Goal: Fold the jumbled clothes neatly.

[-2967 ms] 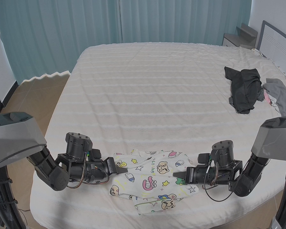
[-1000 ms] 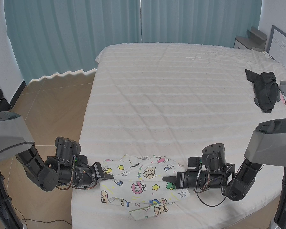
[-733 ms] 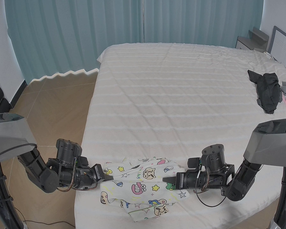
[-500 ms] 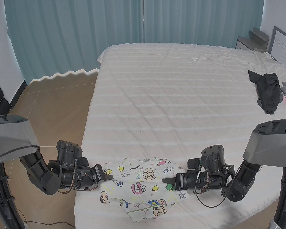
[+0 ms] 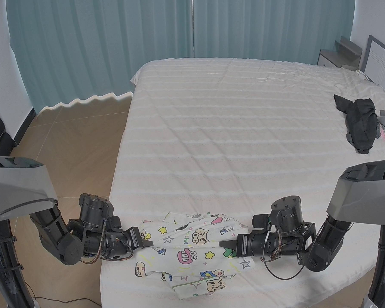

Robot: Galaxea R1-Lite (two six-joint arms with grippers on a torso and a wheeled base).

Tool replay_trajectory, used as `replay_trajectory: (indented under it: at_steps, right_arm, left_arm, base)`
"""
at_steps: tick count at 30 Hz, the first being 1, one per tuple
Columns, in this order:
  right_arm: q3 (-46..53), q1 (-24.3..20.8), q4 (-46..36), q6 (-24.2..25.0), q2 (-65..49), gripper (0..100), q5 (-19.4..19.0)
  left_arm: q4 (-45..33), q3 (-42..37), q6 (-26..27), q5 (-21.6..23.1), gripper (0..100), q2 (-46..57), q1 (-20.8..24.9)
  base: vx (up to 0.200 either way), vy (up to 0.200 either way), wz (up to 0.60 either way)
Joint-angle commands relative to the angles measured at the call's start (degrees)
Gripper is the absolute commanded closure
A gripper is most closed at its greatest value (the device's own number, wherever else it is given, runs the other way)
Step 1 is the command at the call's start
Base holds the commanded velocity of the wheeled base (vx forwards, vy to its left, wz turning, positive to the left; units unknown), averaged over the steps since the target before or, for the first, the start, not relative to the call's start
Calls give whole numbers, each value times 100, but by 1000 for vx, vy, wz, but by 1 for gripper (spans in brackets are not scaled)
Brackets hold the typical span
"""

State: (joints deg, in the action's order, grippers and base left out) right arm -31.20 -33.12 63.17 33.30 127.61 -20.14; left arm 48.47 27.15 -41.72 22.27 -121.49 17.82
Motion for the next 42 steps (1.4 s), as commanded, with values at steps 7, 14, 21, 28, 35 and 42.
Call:
replay_trajectory:
  at_steps: [7, 14, 21, 28, 35, 42]
  right_arm:
    - [-1, -1, -15, 1, 1, 0, 1]
    - [193, 7, -24, -8, -52, 0, 168]
    - [597, 183, -51, -87, -184, 0, 537]
    - [799, 500, 345, -342, -799, 0, 977]
    - [940, 438, 442, -342, -1168, 0, 1135]
    - [1151, 350, 503, -333, -1168, 0, 1302]
  left_arm:
    - [5, -34, 6, -4, 0, -94, 2]
    - [216, -113, 6, -162, 0, -94, -51]
    - [444, -605, 164, -179, 0, 222, -60]
    - [602, -764, 594, -338, 0, 512, -244]
    - [646, -263, -12, -276, 0, 794, -218]
    - [637, 194, -30, -346, 0, 275, -183]
  base:
    - [0, 0, 0]
    - [0, 0, 0]
    - [0, 0, 0]
    - [0, 0, 0]
    - [0, 0, 0]
    - [0, 0, 0]
